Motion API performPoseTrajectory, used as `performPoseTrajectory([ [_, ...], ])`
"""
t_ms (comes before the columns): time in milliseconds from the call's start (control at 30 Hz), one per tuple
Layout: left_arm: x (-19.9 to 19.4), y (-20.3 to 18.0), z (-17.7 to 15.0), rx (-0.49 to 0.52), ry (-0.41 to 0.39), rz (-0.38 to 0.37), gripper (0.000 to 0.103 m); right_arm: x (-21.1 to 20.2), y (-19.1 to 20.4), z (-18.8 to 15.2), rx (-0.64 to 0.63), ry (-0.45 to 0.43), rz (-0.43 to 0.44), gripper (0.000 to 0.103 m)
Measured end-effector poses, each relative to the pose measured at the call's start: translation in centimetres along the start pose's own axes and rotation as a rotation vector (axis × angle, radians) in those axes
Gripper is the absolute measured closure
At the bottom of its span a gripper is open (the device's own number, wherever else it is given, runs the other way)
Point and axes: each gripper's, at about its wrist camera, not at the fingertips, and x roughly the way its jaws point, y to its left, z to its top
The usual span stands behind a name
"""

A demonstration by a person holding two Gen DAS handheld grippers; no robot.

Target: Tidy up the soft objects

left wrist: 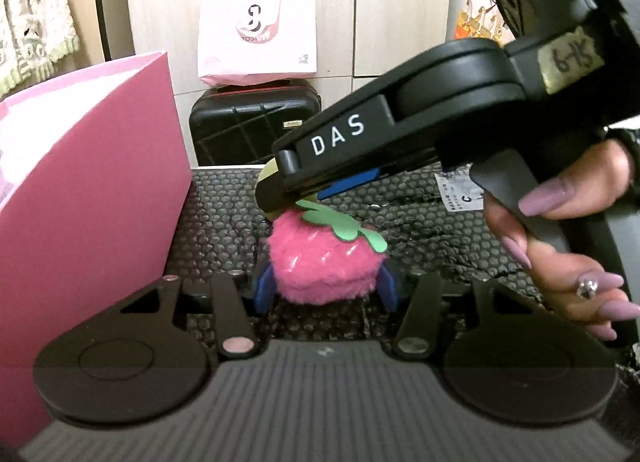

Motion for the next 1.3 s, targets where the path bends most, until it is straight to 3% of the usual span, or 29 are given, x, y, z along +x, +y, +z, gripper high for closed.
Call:
performPoseTrajectory([
  [300,-3.5,0.0,-0.1,0.021,-0.055,-0.071,0.055,-2.6,0.9,-0.6,0.008,-0.043,-0.06,0.058],
  [867,-11.0,0.9,-2.1,0.065,-0.111,-0.145,0.055,-11.0,5.7,-6.5,0.02,-0.201,-0.208,0.058],
  [1300,-15.8,2.4,-4.4,0.073,-0.007,-0.234,0.054,-15.2,10.4,-12.7,0.039,-0.266,-0.325,0.058],
])
